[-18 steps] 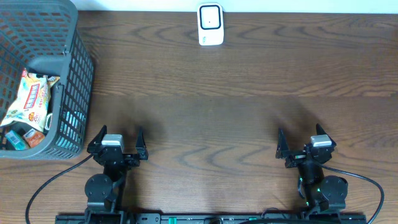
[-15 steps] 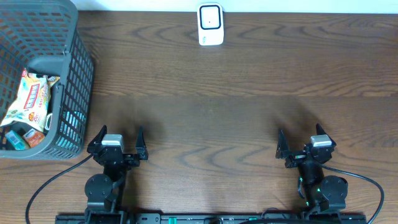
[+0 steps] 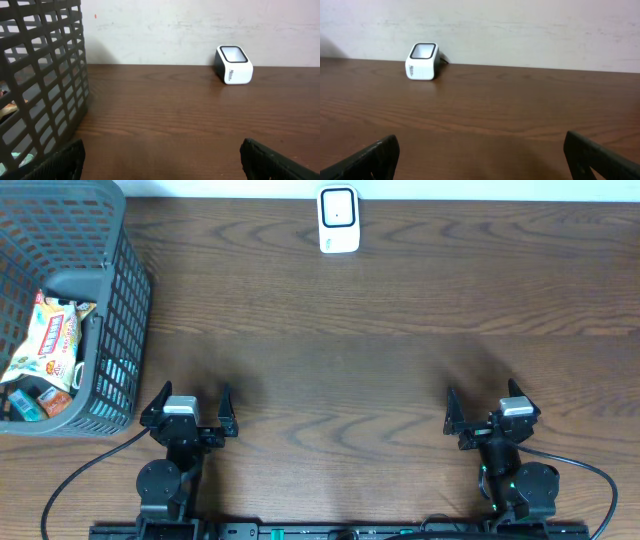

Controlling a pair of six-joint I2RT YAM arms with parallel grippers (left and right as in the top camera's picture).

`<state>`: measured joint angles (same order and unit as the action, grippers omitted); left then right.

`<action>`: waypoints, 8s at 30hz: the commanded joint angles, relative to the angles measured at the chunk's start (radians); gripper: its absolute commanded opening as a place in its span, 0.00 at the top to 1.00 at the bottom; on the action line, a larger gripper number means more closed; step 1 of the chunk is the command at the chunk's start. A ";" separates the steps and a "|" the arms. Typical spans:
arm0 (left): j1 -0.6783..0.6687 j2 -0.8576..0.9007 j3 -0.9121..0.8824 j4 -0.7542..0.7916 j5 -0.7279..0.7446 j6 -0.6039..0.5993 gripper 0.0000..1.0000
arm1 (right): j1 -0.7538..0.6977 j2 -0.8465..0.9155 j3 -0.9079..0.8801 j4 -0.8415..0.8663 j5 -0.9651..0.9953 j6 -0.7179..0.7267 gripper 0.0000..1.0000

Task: Scan the item barcode

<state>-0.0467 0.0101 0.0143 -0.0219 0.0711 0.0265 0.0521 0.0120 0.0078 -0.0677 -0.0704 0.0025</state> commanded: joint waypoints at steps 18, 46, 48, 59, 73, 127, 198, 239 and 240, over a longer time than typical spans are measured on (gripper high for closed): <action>0.004 -0.006 -0.010 -0.045 0.014 -0.001 0.02 | 0.008 -0.005 -0.002 -0.003 0.004 -0.011 0.01; 0.004 -0.006 -0.010 -0.045 0.014 -0.001 0.02 | 0.008 -0.005 -0.002 -0.003 0.004 -0.011 0.01; 0.004 -0.006 -0.010 -0.045 0.014 -0.001 0.02 | 0.008 -0.005 -0.002 -0.003 0.004 -0.011 0.01; 0.003 -0.006 -0.009 0.186 0.420 -0.339 0.02 | 0.008 -0.005 -0.002 -0.003 0.004 -0.011 0.01; 0.007 0.270 0.571 0.420 0.118 -0.188 0.02 | 0.008 -0.005 -0.002 -0.003 0.004 -0.011 0.01; 0.631 1.903 1.706 -0.831 -0.127 0.407 0.02 | 0.008 -0.005 -0.002 -0.003 0.004 -0.011 0.01; 0.631 1.765 1.691 -0.583 0.086 0.242 0.02 | 0.008 -0.005 -0.002 -0.003 0.004 -0.011 0.01; 0.636 2.166 1.721 -0.697 0.153 0.313 0.93 | 0.008 -0.005 -0.002 -0.003 0.004 -0.011 0.01; 0.638 2.140 1.731 -0.689 0.153 0.267 0.92 | 0.008 -0.005 -0.002 -0.003 0.004 -0.011 0.01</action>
<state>0.5892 2.1719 1.7386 -0.7136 0.2108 0.4137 0.0521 0.0120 0.0071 -0.0666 -0.0704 0.0025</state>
